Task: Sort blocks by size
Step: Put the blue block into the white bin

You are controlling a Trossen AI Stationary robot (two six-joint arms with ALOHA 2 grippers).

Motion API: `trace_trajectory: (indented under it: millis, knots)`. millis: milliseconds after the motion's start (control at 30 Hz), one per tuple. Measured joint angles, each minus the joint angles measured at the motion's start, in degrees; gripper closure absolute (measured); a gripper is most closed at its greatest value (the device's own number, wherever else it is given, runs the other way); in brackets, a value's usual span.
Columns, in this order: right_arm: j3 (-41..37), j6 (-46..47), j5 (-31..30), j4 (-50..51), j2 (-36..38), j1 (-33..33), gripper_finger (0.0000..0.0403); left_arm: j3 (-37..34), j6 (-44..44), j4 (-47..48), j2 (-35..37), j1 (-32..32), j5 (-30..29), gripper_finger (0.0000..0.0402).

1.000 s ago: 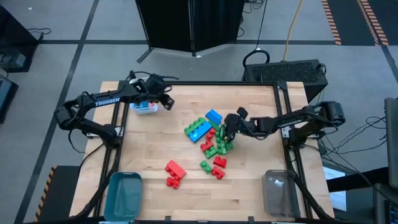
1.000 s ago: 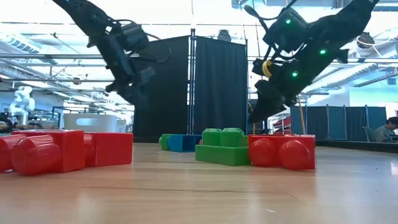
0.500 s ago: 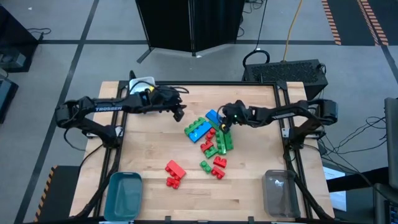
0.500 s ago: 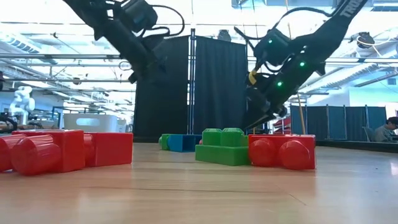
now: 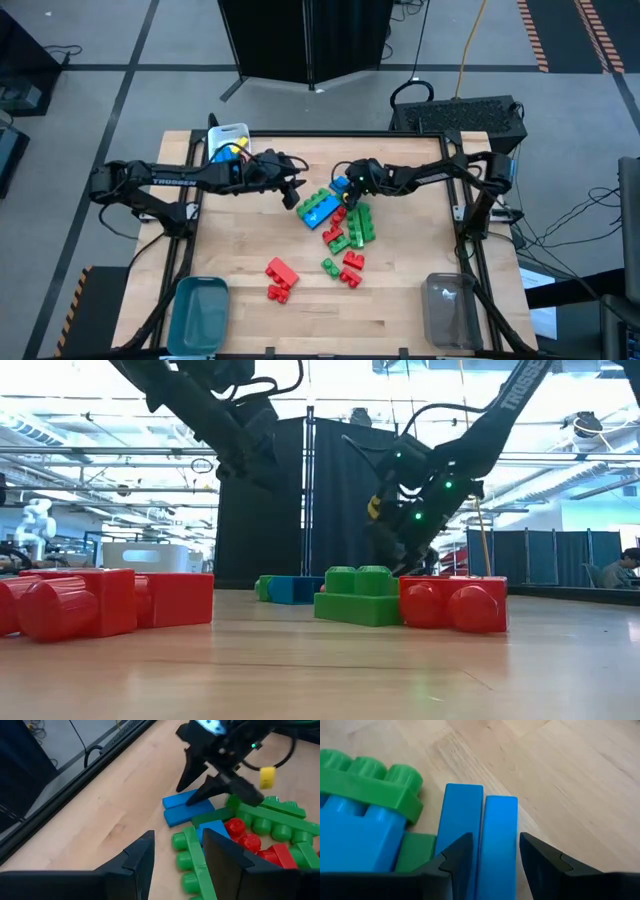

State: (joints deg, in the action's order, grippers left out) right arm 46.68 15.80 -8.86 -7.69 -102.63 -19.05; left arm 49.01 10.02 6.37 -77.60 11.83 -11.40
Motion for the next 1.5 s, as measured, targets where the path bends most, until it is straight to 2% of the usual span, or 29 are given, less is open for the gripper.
trace_trajectory:
  millis: [167, 367, 633, 800, 1033, 1200, 1500]
  knots:
    - [0.35, 0.65, -0.18, 0.85, -1.01, -0.70, 0.0252, 0.00, 0.02, 0.07, 0.00, -1.43, -1.52, 0.0246]
    - [0.34, -0.34, -4.97, 3.86, -0.05, -1.49, 0.0252, 0.00, 0.11, 0.04, -0.02, -1.74, -3.97, 0.0246]
    - [0.03, -1.74, -5.19, 5.52, 1.94, -2.14, 0.0252, 0.00, 0.11, -3.73, -0.02, -1.74, -4.15, 0.0246]
    - [-0.03, -2.61, -7.85, 7.36, 2.93, -3.62, 0.0252, 0.00, 0.11, -4.94, -0.02, -1.74, -4.15, 0.0246]
    - [-0.03, -1.98, -7.06, 7.80, 3.00, -4.37, 0.0252, 0.00, 0.09, -4.39, -0.04, -1.74, -4.13, 0.0246]
    - [0.08, -0.38, -3.00, 8.76, 3.18, -0.16, 0.0252, 0.00, 0.07, -4.20, -0.04, -1.74, -4.14, 0.0246]
    - [-0.01, -1.42, -12.22, 10.02, 5.73, 0.69, 0.0252, 0.00, 0.07, -4.33, -0.04, -1.74, -4.13, 0.0246]
